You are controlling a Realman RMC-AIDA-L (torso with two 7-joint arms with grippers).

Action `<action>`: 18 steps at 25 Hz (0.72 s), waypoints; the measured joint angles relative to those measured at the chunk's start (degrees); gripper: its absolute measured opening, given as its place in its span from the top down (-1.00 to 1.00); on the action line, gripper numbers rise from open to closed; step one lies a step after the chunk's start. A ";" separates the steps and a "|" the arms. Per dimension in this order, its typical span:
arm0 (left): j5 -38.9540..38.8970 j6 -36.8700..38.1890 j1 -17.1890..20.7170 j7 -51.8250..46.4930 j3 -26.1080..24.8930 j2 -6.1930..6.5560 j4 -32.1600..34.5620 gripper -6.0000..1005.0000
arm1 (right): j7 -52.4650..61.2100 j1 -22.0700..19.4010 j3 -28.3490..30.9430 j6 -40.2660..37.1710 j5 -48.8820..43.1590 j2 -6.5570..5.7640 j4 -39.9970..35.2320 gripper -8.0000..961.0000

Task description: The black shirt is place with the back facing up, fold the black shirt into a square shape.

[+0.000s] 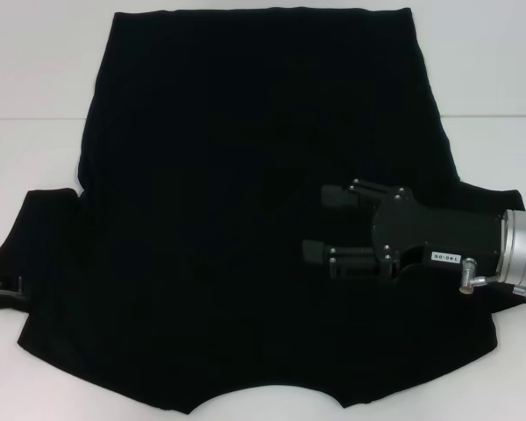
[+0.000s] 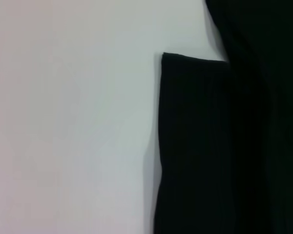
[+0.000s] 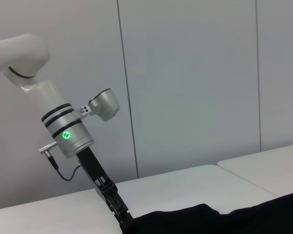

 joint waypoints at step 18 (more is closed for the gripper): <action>-0.29 0.33 -0.37 -0.16 0.91 -0.05 0.66 -0.75 | 0.00 -0.18 0.08 0.00 0.00 0.00 0.06 -0.91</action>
